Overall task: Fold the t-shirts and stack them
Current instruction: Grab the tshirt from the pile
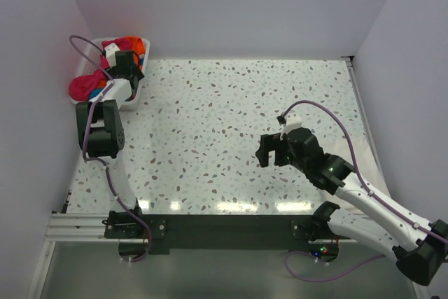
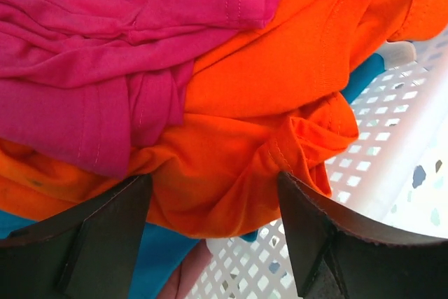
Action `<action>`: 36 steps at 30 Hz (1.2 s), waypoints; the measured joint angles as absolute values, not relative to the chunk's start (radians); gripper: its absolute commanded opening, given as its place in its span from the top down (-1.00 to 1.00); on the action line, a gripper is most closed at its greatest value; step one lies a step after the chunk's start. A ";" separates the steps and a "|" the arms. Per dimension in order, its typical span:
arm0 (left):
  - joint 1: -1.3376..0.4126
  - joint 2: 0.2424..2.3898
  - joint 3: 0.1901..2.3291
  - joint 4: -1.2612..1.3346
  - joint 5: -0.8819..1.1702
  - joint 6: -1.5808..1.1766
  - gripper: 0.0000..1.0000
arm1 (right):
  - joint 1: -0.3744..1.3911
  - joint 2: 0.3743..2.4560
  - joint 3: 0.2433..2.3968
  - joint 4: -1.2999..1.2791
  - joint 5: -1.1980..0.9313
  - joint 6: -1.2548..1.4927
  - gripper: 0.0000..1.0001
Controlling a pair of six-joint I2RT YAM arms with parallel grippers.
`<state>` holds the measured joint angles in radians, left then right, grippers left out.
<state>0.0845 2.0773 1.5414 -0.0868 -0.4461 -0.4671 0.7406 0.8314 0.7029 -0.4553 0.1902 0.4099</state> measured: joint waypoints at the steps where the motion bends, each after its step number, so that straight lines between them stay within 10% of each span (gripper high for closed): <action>1: 0.089 2.087 1.550 -0.084 -0.445 -0.467 -0.49 | 0.741 0.832 0.703 -0.455 0.190 0.410 -0.97; 16: 0.117 2.154 1.637 -0.101 -0.397 -0.429 0.77 | 0.741 0.878 0.703 -0.448 0.190 0.407 -0.97; 36: 0.124 1.885 1.754 -0.151 -0.297 -0.427 1.00 | 0.740 0.915 0.703 -0.405 0.161 0.408 -0.97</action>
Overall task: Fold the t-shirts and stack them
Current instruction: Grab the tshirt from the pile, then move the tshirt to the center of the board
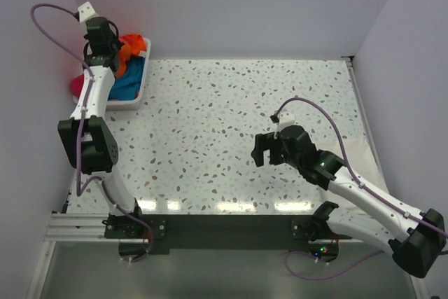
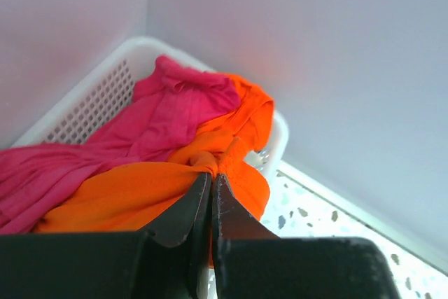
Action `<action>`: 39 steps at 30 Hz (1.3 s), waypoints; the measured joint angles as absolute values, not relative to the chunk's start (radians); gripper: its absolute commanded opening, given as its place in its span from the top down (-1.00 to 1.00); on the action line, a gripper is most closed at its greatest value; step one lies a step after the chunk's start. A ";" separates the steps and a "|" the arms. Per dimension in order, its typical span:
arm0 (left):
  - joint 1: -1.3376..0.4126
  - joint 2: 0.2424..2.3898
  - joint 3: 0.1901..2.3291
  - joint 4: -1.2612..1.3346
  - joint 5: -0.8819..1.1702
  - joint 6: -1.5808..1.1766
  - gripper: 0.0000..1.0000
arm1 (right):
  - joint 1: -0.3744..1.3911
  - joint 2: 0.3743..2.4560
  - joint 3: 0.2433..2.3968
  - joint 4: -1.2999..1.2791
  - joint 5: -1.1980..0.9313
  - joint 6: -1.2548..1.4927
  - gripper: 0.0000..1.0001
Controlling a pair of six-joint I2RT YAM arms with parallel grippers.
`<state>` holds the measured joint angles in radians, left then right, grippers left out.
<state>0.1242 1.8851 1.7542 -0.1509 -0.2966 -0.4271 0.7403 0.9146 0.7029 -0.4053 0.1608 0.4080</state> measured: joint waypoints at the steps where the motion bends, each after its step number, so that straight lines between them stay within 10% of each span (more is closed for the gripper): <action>1: 0.124 1.872 1.760 -0.150 -0.290 -0.427 1.00 | 0.741 0.923 0.703 -0.400 0.160 0.408 -0.97; 39: 0.123 1.698 2.175 0.153 0.042 -0.610 1.00 | 0.741 1.044 0.805 -0.320 0.122 0.405 -0.97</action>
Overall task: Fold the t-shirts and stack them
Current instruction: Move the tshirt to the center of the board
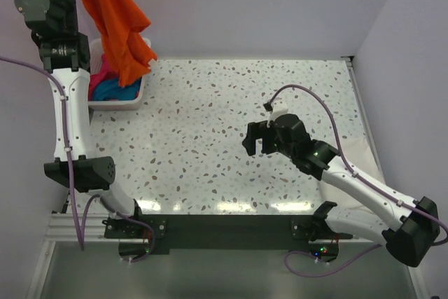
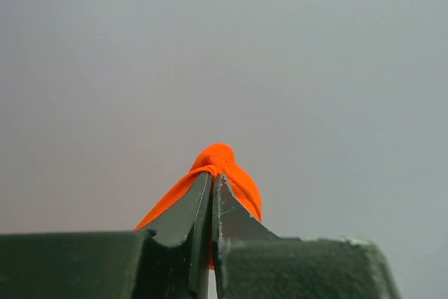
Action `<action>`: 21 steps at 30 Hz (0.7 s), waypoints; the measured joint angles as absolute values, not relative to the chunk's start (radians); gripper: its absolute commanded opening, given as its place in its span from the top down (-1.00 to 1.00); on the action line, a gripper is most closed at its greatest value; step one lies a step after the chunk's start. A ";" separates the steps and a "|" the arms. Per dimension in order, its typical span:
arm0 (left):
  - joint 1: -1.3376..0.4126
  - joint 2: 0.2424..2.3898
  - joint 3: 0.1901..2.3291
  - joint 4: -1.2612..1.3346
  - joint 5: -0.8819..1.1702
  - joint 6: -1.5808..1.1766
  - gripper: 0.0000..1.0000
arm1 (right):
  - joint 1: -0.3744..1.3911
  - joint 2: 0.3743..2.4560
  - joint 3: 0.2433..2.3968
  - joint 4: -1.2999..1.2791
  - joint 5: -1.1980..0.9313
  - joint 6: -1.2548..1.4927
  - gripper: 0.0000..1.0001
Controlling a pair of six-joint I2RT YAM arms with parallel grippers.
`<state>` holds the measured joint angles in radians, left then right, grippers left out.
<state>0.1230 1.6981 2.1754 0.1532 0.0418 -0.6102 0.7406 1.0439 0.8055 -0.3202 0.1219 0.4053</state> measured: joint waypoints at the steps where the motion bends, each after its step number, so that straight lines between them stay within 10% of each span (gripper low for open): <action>1: 0.122 1.686 2.182 0.161 0.051 -0.621 1.00 | 0.741 1.040 0.815 -0.324 0.128 0.405 -0.97; 11: 0.005 1.540 2.202 0.224 0.111 -0.694 1.00 | 0.741 0.880 0.854 -0.351 0.173 0.412 -0.97; 21: -0.419 1.435 1.709 0.320 0.044 -0.628 0.83 | 0.741 0.830 0.852 -0.354 0.187 0.464 -0.97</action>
<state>-0.4191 1.4353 1.7088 0.3199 0.0437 -0.6281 0.7406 0.8295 0.8516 -0.3542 0.1871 0.4637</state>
